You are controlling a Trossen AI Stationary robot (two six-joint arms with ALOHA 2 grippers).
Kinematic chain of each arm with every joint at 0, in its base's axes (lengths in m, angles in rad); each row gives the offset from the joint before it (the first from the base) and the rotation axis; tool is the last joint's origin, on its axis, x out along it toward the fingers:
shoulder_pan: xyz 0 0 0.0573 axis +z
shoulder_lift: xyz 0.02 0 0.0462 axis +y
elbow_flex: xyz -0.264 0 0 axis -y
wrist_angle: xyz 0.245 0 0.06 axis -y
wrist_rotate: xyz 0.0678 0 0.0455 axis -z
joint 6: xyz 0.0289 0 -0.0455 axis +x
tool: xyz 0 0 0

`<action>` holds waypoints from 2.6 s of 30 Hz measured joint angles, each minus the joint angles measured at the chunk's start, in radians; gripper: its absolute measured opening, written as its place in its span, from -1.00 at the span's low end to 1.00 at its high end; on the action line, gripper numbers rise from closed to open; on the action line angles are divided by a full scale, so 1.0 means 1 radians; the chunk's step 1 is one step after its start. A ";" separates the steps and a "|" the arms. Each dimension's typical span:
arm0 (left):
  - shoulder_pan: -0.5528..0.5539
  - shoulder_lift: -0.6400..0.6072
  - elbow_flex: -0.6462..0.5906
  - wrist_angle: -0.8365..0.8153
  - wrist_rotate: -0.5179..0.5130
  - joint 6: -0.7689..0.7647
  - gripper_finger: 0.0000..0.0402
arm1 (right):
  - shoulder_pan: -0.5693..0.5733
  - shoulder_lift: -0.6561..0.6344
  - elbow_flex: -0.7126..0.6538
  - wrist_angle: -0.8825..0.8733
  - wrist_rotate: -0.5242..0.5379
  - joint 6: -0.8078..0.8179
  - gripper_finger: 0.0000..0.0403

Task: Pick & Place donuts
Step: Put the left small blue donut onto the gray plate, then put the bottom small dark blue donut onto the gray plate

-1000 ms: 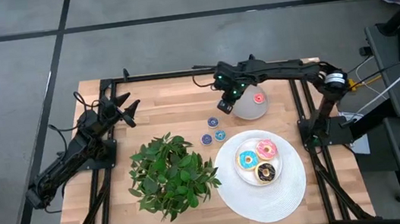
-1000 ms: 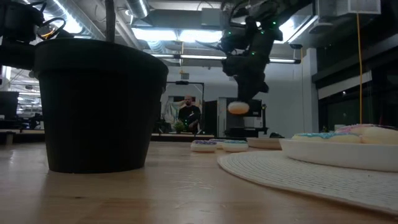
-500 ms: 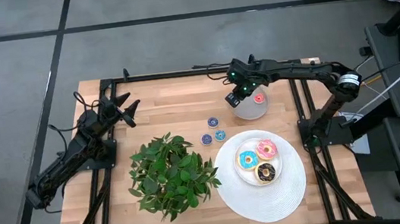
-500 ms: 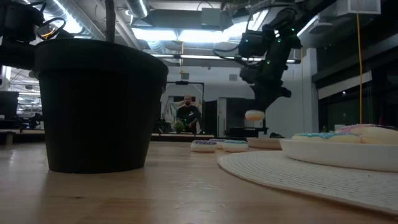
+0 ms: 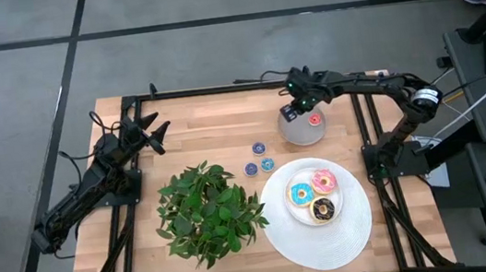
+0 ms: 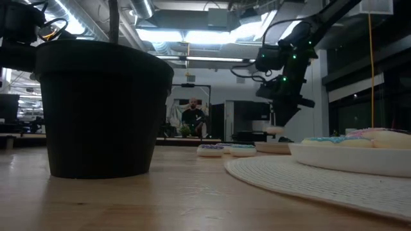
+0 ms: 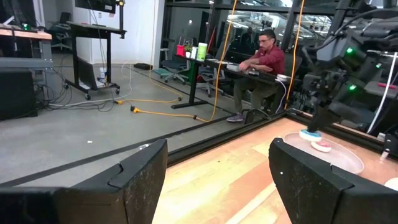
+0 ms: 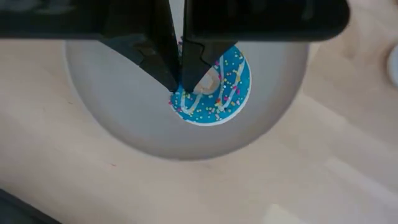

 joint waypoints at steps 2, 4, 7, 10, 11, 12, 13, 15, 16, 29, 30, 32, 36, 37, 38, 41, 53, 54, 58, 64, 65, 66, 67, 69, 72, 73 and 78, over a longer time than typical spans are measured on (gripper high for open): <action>0.000 0.000 0.000 0.000 0.000 0.000 0.35 | -0.017 0.000 -0.014 0.019 0.001 0.001 -0.93; 0.000 0.000 0.000 0.000 0.000 0.000 0.35 | -0.032 0.000 -0.031 0.031 0.005 0.015 -0.93; 0.000 0.000 0.000 0.000 0.000 0.000 0.35 | -0.049 0.002 -0.056 0.049 0.006 0.024 -0.93; 0.000 0.000 0.000 0.000 0.000 0.000 0.35 | -0.057 0.012 -0.077 0.073 0.020 0.023 -0.93; 0.000 0.000 0.000 0.000 0.000 0.000 0.35 | -0.060 0.017 -0.079 0.079 0.025 0.023 -0.93; 0.000 0.000 0.000 0.000 0.000 0.000 0.35 | -0.062 0.022 -0.082 0.090 0.026 0.023 -0.93; 0.000 0.000 0.000 0.000 0.000 0.000 0.35 | -0.063 0.028 -0.085 0.097 0.026 0.022 -0.93; 0.000 0.000 0.000 0.000 0.000 0.000 0.35 | -0.064 0.046 -0.087 0.103 0.026 0.020 -0.93; 0.000 0.000 0.000 0.000 0.000 0.000 0.35 | -0.064 0.055 -0.087 0.107 0.026 0.019 -0.93; 0.000 0.000 0.000 0.000 0.000 0.000 0.35 | -0.064 0.080 -0.083 0.103 0.023 0.024 -0.62; 0.000 0.000 0.000 0.000 0.000 0.000 0.35 | -0.064 0.080 -0.083 0.099 0.023 0.024 -0.56; 0.000 0.000 0.000 0.000 0.000 0.000 0.35 | -0.064 0.080 -0.083 0.097 0.023 0.024 -0.44; 0.000 0.000 0.000 0.000 0.000 0.000 0.35 | -0.064 0.066 -0.083 0.096 0.024 0.023 -0.25; 0.000 0.000 0.000 0.000 0.000 0.000 0.35 | -0.064 0.058 -0.082 0.099 0.024 0.022 -0.22; 0.000 0.000 0.000 0.000 0.000 0.000 0.35 | -0.064 0.051 -0.082 0.098 0.024 0.020 -0.19; 0.000 0.000 0.000 0.000 0.000 0.000 0.35 | -0.064 0.032 -0.080 0.096 0.024 -0.014 -0.15; 0.000 0.000 0.000 0.000 0.000 0.000 0.35 | -0.063 -0.001 0.027 -0.067 -0.075 -0.438 -0.13; 0.000 0.000 0.000 0.000 0.000 0.000 0.35 | -0.062 -0.001 0.044 -0.082 -0.081 -0.481 -0.13; 0.000 0.000 0.000 0.000 0.000 0.000 0.35 | -0.062 -0.001 0.110 -0.153 -0.095 -0.651 -0.13; 0.000 0.000 0.000 0.000 0.000 0.000 0.35 | -0.062 -0.001 0.210 -0.252 -0.094 -0.830 -0.13; 0.000 0.000 0.000 0.000 0.000 0.000 0.35 | -0.062 -0.001 0.224 -0.268 -0.094 -0.852 -0.13; 0.000 0.000 0.000 0.000 0.000 0.000 0.35 | -0.062 -0.001 0.238 -0.288 -0.094 -0.870 -0.13; 0.000 0.000 0.000 0.000 0.000 0.000 0.35 | -0.062 -0.001 0.254 -0.308 -0.094 -0.879 -0.13; 0.000 0.000 0.000 0.000 0.000 0.000 0.35 | -0.062 -0.001 0.284 -0.339 -0.096 -0.910 -0.13; 0.000 0.000 0.000 0.000 0.000 0.000 0.35 | -0.062 -0.001 0.331 -0.414 -0.099 -0.946 -0.13; 0.000 0.000 0.000 0.000 0.000 0.000 0.35 | -0.062 -0.001 0.349 -0.432 -0.099 -0.957 -0.13; 0.000 0.000 0.000 0.000 0.000 0.000 0.35 | -0.053 0.000 0.434 -0.515 -0.094 -0.978 -0.13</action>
